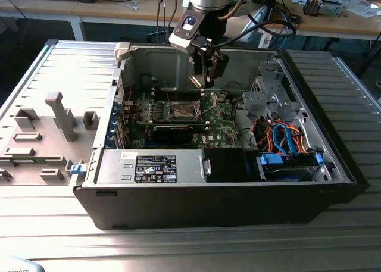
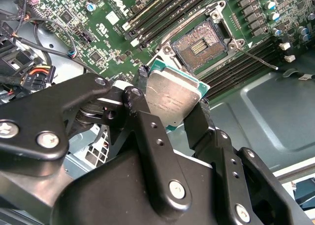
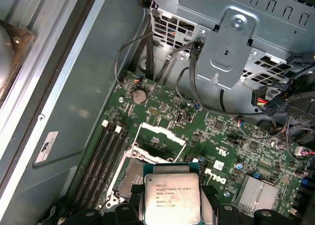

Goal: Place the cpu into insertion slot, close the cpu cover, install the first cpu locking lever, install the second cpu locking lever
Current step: 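Place the cpu into insertion slot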

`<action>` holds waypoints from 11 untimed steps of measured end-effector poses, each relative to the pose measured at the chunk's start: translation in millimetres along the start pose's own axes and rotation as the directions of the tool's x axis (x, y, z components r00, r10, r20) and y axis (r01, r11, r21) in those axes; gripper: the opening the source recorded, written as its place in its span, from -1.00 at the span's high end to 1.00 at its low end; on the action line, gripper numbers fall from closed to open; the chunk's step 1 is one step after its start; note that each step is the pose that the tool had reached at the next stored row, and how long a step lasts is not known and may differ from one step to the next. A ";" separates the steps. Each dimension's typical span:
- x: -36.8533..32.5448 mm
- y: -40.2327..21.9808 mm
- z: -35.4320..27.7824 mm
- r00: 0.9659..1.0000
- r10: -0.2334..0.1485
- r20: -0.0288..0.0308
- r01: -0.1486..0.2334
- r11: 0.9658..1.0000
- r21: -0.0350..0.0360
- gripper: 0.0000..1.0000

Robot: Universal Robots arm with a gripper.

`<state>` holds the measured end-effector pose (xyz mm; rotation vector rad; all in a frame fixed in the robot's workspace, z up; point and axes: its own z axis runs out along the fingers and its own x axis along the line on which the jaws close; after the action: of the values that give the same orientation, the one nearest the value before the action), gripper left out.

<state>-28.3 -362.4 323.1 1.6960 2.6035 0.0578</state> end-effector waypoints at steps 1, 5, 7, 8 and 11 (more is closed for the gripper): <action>0.0 0.0 0.0 1.000 0.000 0.000 0.000 1.000 0.000 -0.09; 0.0 0.0 0.0 1.000 0.004 0.002 -0.004 1.000 0.001 -0.09; 0.0 0.0 0.0 1.000 0.004 0.002 -0.004 1.000 0.001 -0.09; 0.0 0.0 0.0 1.000 0.005 0.002 -0.005 1.000 0.001 -0.09; 0.0 0.0 0.0 1.000 0.006 0.002 -0.006 1.000 0.001 -0.09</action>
<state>-28.3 -362.4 323.1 1.7031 2.5975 0.0550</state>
